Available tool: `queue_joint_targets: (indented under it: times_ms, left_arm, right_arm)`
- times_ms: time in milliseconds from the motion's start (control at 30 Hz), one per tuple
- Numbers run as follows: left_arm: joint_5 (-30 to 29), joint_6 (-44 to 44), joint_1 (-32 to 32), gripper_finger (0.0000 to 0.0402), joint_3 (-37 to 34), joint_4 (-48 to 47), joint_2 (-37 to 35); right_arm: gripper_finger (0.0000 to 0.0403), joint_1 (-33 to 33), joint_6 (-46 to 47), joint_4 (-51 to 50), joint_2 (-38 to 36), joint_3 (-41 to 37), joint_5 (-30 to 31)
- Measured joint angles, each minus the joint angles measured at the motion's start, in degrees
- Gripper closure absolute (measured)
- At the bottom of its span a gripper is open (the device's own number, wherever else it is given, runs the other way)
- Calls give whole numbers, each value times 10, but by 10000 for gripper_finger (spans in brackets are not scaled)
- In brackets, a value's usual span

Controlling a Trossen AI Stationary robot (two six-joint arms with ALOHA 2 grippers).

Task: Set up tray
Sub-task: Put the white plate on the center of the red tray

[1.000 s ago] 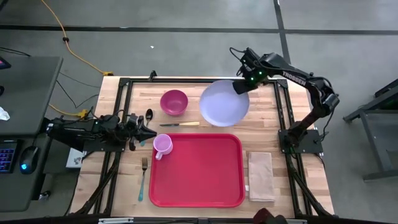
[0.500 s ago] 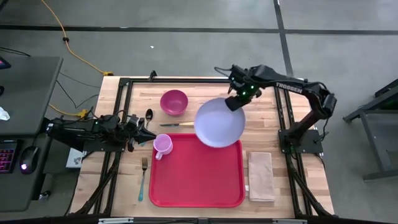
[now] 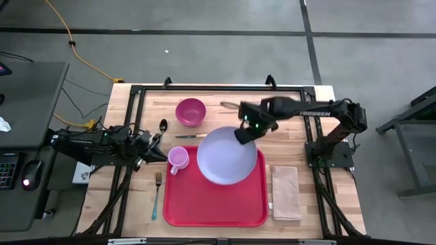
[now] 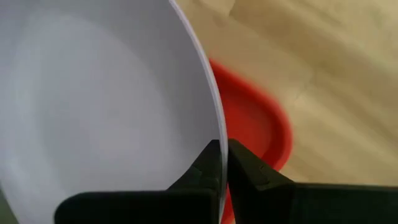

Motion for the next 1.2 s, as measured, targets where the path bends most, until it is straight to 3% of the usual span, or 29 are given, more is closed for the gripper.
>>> queue_joint_targets:
  times_ms: [267, 500, 967, 1200]
  left_arm:
    - [49, 2, 0, 328, 1, -1, 0]
    - [74, 2, 0, 328, 1, 0, 0]
    - [101, 2, 0, 328, 1, 1, 0]
    - [109, 2, 0, 328, 1, 1, 0]
  right_arm:
    - [403, 114, 161, 30, 2, 0, 62]
    - [403, 172, 250, 100, 3, -39, 104]
    - [403, 224, 344, 218, 6, -130, 121]
    - [403, 226, 354, 229, 6, -151, 125]
